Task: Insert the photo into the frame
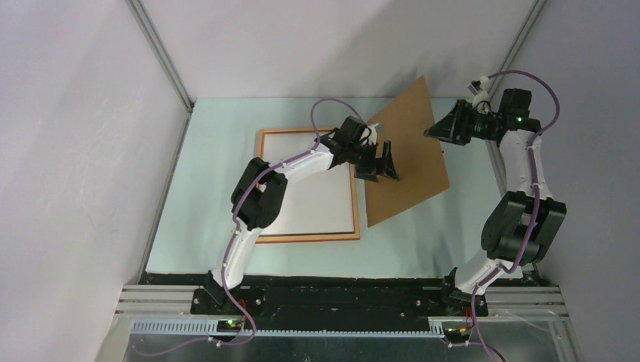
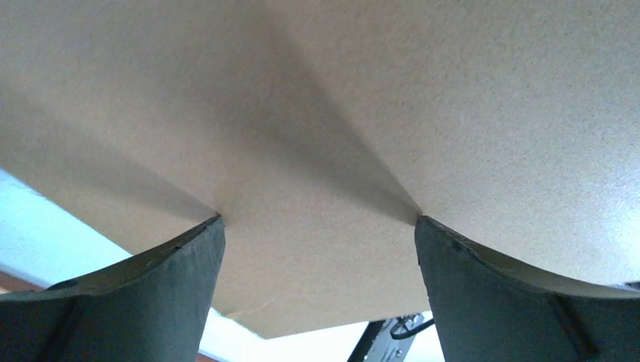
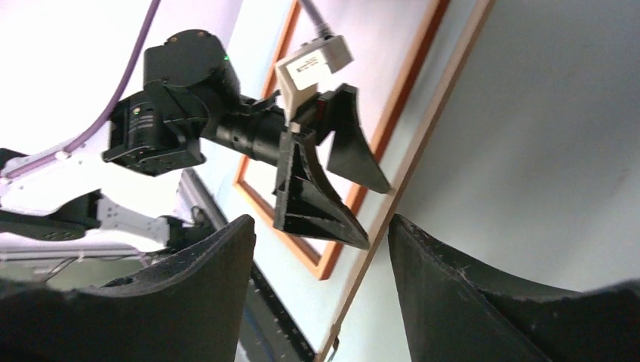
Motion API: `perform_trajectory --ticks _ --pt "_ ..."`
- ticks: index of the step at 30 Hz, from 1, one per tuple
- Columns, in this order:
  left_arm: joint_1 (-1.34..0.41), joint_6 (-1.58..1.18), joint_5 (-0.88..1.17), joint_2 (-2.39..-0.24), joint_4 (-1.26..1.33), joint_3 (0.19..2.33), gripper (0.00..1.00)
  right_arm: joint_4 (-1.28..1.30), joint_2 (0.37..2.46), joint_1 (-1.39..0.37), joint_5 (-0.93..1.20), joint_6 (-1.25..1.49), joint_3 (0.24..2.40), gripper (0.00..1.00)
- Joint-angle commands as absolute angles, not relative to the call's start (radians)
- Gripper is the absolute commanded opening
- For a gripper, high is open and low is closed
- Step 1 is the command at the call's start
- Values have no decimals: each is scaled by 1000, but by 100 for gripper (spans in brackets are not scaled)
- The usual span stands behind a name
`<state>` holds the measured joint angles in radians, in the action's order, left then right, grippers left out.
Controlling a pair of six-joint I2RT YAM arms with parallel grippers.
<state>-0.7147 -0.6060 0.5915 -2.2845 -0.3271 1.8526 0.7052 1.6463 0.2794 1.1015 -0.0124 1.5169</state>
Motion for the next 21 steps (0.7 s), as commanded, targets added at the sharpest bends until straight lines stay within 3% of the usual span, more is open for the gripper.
perform_trajectory --ticks 1,21 --pt "-770 -650 645 -2211 -248 1812 100 792 1621 209 1229 52 1565 69" --pt "-687 -640 643 -2049 -234 1732 100 841 1594 121 1216 80 1678 72"
